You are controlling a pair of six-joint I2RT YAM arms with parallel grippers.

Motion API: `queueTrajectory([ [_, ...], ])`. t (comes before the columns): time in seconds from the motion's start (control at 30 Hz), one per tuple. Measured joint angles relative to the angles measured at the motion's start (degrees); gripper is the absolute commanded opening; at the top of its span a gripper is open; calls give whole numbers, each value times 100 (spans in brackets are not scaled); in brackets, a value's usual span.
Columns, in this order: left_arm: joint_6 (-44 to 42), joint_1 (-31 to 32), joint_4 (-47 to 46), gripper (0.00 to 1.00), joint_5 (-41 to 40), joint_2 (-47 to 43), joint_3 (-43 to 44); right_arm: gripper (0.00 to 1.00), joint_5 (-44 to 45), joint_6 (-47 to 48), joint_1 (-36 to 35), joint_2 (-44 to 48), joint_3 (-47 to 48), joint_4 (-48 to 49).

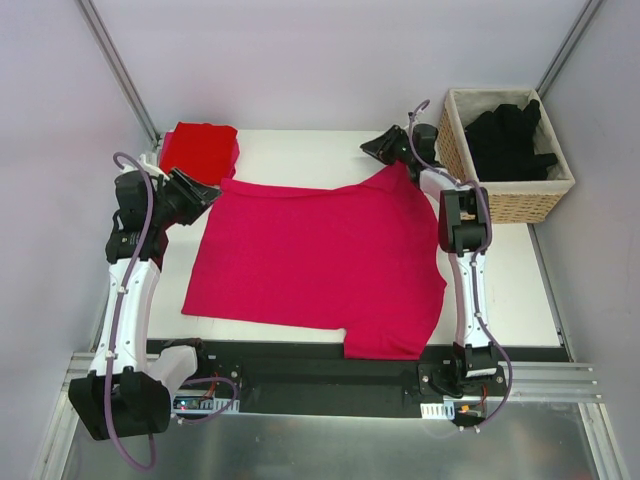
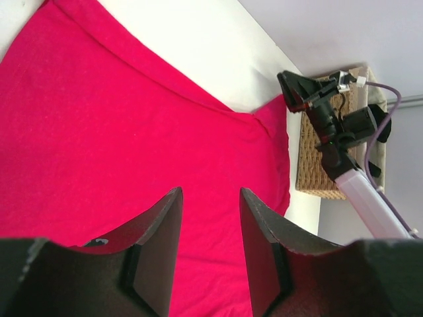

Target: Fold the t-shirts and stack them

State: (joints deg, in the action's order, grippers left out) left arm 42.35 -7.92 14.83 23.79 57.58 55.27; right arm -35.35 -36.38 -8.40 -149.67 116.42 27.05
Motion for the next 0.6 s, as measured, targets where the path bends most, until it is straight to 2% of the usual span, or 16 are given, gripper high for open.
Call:
queueTrajectory([
  [0.1, 39, 0, 20, 40, -48, -61, -85, 27, 208, 592, 11, 505, -380, -872],
  [0.13, 50, 0, 46, 40, -52, -70, -111, 26, 424, 874, 13, 750, -468, -1429],
  [0.33, 66, 0, 90, 40, -48, -33, -179, 33, 1742, 2385, 79, 1585, -214, -3773],
  [0.6, 50, 0, 98, 40, 11, 391, -107, 36, 2618, 3206, 144, 1814, -330, -5379],
])
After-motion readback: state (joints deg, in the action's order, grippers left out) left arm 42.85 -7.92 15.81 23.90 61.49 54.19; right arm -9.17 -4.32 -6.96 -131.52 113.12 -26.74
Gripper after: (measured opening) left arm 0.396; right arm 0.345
